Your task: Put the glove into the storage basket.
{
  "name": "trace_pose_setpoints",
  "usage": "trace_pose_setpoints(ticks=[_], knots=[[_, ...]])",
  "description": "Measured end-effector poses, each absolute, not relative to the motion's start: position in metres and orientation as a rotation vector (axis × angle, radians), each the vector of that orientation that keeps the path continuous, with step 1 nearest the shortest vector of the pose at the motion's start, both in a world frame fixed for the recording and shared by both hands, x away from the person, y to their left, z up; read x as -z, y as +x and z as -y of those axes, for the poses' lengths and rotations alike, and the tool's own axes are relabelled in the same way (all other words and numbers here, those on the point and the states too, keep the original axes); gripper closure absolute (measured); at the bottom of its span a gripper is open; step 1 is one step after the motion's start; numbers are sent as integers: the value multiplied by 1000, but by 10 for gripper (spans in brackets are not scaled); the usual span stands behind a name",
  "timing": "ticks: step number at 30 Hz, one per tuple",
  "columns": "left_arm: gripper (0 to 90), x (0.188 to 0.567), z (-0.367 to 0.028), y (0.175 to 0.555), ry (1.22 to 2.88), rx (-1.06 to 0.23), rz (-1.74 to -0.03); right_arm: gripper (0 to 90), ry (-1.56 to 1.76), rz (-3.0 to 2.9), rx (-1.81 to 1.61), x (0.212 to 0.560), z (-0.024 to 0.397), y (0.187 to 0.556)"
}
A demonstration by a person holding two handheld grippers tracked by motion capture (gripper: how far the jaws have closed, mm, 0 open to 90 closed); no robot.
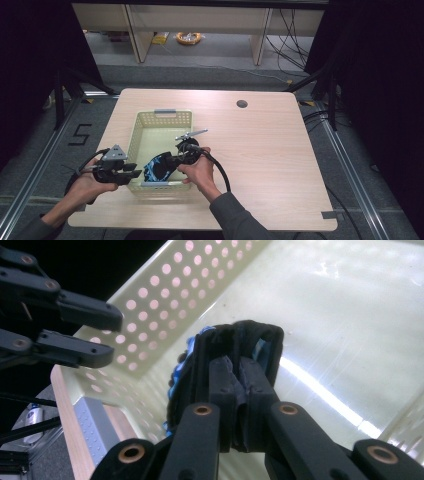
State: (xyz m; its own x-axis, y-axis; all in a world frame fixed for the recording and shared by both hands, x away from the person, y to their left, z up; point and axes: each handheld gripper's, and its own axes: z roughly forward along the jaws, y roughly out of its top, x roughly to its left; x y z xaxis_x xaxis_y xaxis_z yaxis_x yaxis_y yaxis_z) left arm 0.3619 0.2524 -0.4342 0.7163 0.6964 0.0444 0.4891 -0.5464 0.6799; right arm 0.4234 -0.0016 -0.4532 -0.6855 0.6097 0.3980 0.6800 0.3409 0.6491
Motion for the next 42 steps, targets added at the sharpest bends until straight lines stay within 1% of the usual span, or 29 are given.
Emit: trace_pose_setpoints(ticks=[3,4,7,9,12,16,19,20,21,22,24,25,28,30,32,35,40,41,42], knots=[[646,430,-251,359,2241,-427,-881,864,-1222,2513,1274,453,1,423],[638,430,-249,357,2225,-413,-898,864,-1219,2522,1271,454,2,424],[616,428,-247,355,2214,-407,-893,862,-1229,2530,1256,455,2,424],[604,425,-244,355,2221,-414,-857,860,-1211,2530,1241,454,3,425],[583,425,-240,352,2207,-389,-870,857,-1210,2546,1225,454,2,423],[575,426,-235,351,2218,-392,-852,851,-1203,2570,1210,454,3,421],[577,426,-231,349,2185,-408,-870,840,-1233,2573,1177,453,3,420],[576,426,-231,349,2196,-407,-848,835,-1211,2593,1183,453,3,420],[575,426,-230,348,2187,-394,-869,832,-1197,2600,1184,454,3,420],[574,425,-230,349,2197,-403,-845,828,-1184,2625,1180,454,3,420],[570,425,-228,348,2190,-397,-855,824,-1259,2625,1109,453,3,419],[566,425,-228,348,2192,-391,-857,822,-1209,2640,1144,454,4,421],[541,425,-227,347,2179,-386,-873,796,-1208,2646,1129,453,2,420],[531,425,-228,348,2186,-381,-854,783,-1205,2686,1130,452,2,420],[515,425,-227,347,2189,-374,-856,751,-1190,2715,1116,449,1,421],[494,425,-227,346,2188,-366,-861,742,-1261,2723,1096,445,1,421],[474,423,-226,345,2181,-359,-859,715,-1189,2727,1202,437,6,423],[464,423,-225,344,2167,-353,-878,714,-1199,2702,1230,436,7,422],[454,423,-224,344,2163,-351,-881,710,-1242,2686,1187,432,9,420]])
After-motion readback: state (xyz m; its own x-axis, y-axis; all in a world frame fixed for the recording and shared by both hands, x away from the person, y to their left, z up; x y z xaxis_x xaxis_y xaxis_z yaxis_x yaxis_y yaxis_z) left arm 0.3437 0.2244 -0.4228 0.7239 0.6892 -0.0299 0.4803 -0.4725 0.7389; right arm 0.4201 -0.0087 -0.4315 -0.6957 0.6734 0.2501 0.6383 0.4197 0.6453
